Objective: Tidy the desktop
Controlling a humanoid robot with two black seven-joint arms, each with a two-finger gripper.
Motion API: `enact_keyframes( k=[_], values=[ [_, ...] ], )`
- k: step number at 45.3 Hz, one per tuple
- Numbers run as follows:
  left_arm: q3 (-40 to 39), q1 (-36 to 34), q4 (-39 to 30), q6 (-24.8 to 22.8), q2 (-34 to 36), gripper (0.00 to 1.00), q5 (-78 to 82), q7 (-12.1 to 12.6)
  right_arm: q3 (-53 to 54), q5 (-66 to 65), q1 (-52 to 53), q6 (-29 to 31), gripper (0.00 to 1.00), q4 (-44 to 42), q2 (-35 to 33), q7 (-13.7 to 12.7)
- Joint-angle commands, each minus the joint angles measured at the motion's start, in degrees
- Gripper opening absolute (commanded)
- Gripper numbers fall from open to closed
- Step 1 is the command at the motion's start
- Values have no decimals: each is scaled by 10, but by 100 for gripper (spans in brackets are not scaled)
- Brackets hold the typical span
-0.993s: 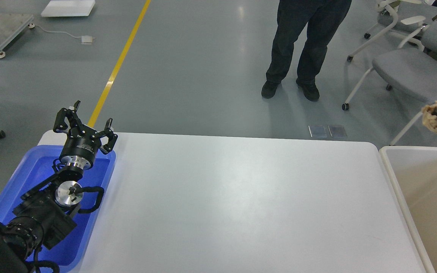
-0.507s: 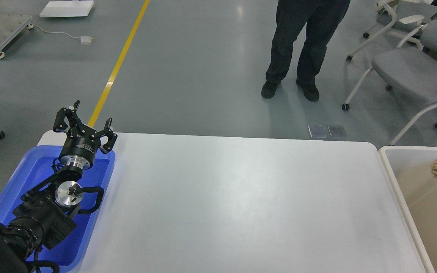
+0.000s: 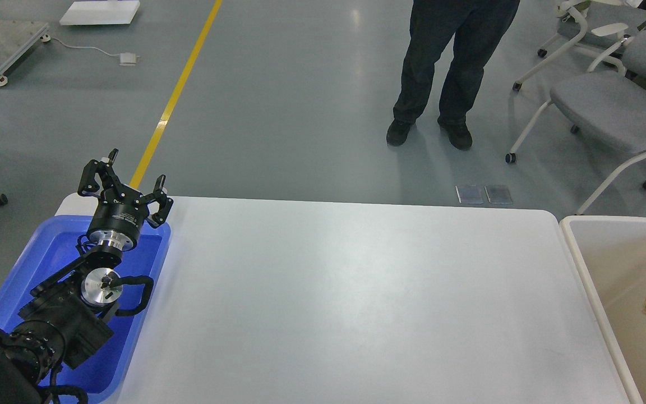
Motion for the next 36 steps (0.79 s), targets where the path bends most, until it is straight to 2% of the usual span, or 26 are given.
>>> enact_keyframes(
  k=[1,19,36],
  values=[
    [0,0,0,0,0,100,0,0,27,41,-17,-6,100,-3,-10,-5],
    [0,0,0,0,0,100,0,0,21,40,0,-6,100,-2,-47,-5],
    [0,0,0,0,0,100,0,0,29,40,35,-4,100,3,-38,6]
  ],
)
